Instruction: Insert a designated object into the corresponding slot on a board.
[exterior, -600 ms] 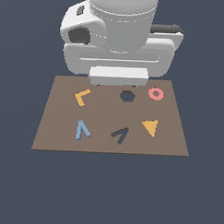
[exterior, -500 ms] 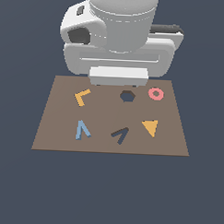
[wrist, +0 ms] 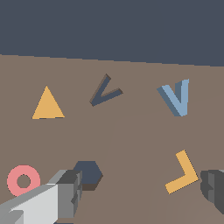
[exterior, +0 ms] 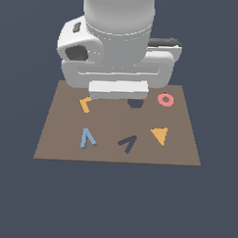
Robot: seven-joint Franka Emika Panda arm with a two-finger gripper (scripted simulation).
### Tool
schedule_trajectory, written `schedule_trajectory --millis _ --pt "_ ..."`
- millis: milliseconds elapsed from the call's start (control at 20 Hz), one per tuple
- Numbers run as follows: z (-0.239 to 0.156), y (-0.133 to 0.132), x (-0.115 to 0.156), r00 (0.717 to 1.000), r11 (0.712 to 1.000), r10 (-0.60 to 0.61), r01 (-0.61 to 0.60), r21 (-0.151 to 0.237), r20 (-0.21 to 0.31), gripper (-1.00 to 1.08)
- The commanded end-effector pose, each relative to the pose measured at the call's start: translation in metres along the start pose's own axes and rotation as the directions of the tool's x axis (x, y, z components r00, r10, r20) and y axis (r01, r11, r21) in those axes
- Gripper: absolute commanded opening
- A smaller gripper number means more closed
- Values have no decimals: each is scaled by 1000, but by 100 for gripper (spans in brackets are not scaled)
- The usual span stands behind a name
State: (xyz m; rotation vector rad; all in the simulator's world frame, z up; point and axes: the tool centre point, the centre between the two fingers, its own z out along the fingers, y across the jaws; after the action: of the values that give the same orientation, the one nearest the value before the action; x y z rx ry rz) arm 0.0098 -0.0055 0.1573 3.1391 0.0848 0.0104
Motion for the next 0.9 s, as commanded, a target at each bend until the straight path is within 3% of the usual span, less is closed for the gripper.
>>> schedule_trajectory --millis 0,850 --pt "9 8 4 1000 1000 -20 20 0 1 100" --pt "92 79 54 975 975 -221 221 3 5 100"
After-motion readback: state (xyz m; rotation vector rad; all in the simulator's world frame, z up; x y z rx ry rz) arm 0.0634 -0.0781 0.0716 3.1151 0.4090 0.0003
